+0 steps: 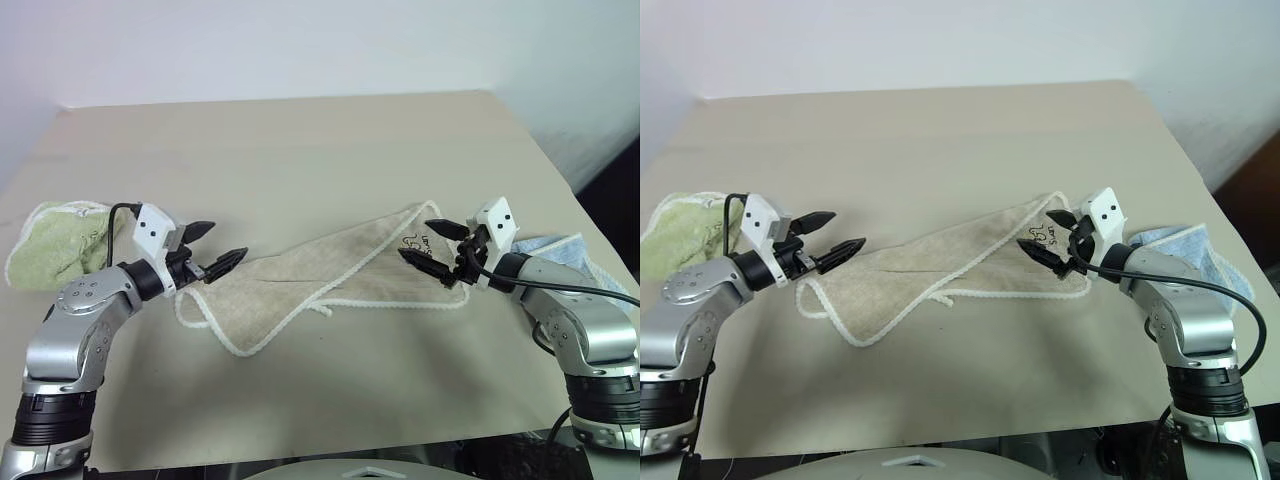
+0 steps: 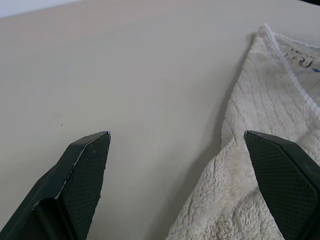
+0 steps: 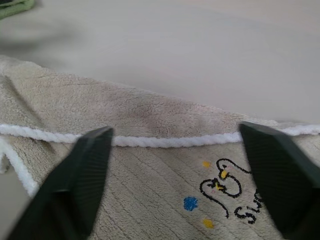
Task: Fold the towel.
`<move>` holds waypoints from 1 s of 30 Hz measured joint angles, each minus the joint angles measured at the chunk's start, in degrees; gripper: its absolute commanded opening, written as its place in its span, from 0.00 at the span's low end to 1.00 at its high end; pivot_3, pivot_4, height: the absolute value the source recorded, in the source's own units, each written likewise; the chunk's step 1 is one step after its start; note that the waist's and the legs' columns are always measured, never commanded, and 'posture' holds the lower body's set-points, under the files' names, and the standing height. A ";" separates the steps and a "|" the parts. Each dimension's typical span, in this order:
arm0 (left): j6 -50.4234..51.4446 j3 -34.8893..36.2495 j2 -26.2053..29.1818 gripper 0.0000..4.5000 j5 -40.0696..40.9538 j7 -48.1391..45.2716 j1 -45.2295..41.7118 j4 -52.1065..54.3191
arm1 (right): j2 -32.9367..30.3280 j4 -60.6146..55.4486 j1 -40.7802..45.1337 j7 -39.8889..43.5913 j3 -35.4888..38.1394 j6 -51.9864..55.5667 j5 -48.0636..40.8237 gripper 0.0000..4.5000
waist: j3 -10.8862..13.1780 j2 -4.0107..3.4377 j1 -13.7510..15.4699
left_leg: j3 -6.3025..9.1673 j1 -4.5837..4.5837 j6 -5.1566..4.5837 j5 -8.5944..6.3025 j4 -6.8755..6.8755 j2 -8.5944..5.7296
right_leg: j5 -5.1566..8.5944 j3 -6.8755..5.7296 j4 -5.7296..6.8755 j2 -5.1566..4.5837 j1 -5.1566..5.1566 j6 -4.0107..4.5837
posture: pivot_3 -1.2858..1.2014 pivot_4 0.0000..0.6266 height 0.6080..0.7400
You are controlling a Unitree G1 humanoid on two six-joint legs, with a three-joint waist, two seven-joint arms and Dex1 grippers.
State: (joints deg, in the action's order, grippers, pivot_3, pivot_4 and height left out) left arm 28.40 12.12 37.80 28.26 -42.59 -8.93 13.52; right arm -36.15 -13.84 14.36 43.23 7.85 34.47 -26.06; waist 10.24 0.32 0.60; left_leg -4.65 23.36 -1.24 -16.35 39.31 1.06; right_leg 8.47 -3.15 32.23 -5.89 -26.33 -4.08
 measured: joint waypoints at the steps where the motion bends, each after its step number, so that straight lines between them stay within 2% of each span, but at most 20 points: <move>1: -0.02 -0.05 -0.26 1.00 -0.10 0.08 -0.05 -0.02 | -0.02 0.07 0.28 -0.06 -0.25 -0.16 0.22 0.99 | 0.00 0.00 0.00 | 0.00 0.00 0.00 0.00 0.00 0.00 | 0.00 0.00 0.00 0.00 0.00 0.00 | 0.52 0.24 0.91; 24: -0.62 -0.97 -1.45 1.00 -0.95 1.31 1.08 1.84 | -0.93 3.14 2.95 1.19 -1.94 -3.96 3.96 0.99 | 0.00 0.00 0.10 | -0.01 0.00 0.00 0.00 0.00 -0.01 | 0.00 0.00 0.00 0.00 0.01 0.00 | 0.52 0.24 0.91; 30: -2.38 -3.13 2.27 1.00 -2.72 -3.96 -0.78 1.22 | 0.26 4.48 4.19 0.51 -3.20 -4.87 4.74 0.99 | 0.00 0.00 -0.18 | -0.06 0.01 0.00 0.00 0.00 0.01 | 0.00 -0.01 0.01 0.01 -0.03 0.00 | 0.52 0.24 0.91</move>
State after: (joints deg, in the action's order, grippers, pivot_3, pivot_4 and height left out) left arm 26.02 8.99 40.07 25.54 -46.55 -9.71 14.74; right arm -35.89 -9.36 18.55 43.74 4.65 29.60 -21.32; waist 10.24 0.32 0.42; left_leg -4.71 23.37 -1.24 -16.35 39.31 1.06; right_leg 8.48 -3.16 32.24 -5.88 -26.36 -4.07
